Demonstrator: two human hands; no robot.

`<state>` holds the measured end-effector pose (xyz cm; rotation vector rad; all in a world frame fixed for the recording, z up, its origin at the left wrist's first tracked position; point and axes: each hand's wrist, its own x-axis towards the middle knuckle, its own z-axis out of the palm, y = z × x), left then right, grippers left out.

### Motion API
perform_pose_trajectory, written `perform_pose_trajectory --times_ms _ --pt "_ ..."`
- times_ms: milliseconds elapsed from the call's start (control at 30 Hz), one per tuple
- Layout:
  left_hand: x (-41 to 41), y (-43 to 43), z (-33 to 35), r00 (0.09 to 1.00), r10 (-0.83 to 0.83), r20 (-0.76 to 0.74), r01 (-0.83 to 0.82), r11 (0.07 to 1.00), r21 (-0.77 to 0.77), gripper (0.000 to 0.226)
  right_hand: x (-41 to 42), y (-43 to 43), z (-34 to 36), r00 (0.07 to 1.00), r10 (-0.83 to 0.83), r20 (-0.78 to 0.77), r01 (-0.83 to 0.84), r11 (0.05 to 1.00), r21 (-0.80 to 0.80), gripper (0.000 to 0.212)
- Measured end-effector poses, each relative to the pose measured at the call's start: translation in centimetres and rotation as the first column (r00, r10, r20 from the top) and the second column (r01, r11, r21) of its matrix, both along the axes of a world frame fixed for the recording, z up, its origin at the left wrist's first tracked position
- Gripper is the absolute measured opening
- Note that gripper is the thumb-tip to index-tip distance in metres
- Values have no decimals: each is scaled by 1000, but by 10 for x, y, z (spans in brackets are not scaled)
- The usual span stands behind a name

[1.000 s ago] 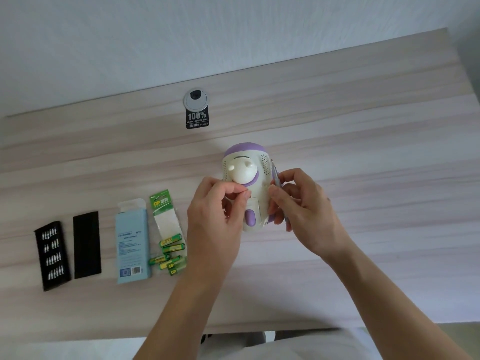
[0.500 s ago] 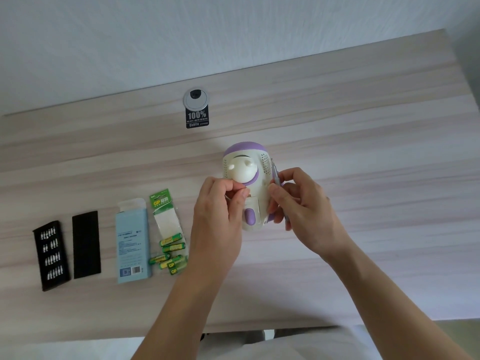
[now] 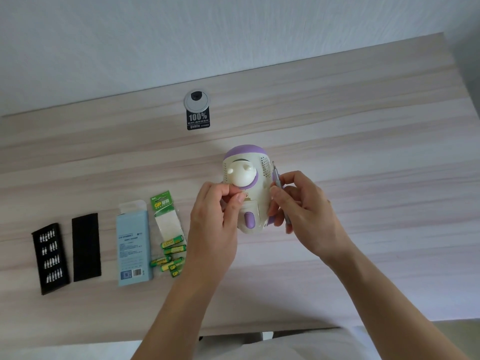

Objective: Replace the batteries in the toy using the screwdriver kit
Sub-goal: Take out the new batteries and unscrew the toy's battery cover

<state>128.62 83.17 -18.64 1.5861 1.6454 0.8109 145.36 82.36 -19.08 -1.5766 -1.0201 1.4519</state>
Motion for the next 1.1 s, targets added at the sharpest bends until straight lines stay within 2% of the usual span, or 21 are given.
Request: perform_pose_trajectory --times_ms 133,300,433,667,833,967,1100 --pt "0 -1 -3 992 78 99 -76 997 -32 5 2 1 0 1000 -10 9 10 1000 -8 4" --pt "3 -8 2 992 64 107 -68 997 33 15 2 1 2 999 -16 28 17 1000 -14 4" --pt "5 -9 4 992 60 114 -67 996 54 10 2 1 3 1000 -15 28 15 1000 -13 4" --pt "12 -4 6 977 113 180 -116 993 6 15 3 2 2 999 -8 38 8 1000 -14 5" --pt "15 -1 6 969 172 179 -163 984 -68 19 5 3 -1 999 -6 38 6 1000 -2 6" --pt "18 2 8 986 127 107 -121 991 -57 22 5 3 -2 999 -11 37 11 1000 -3 5" --pt "12 2 1 985 108 136 -96 991 -96 24 5 3 -2 999 -16 27 17 1000 -17 4"
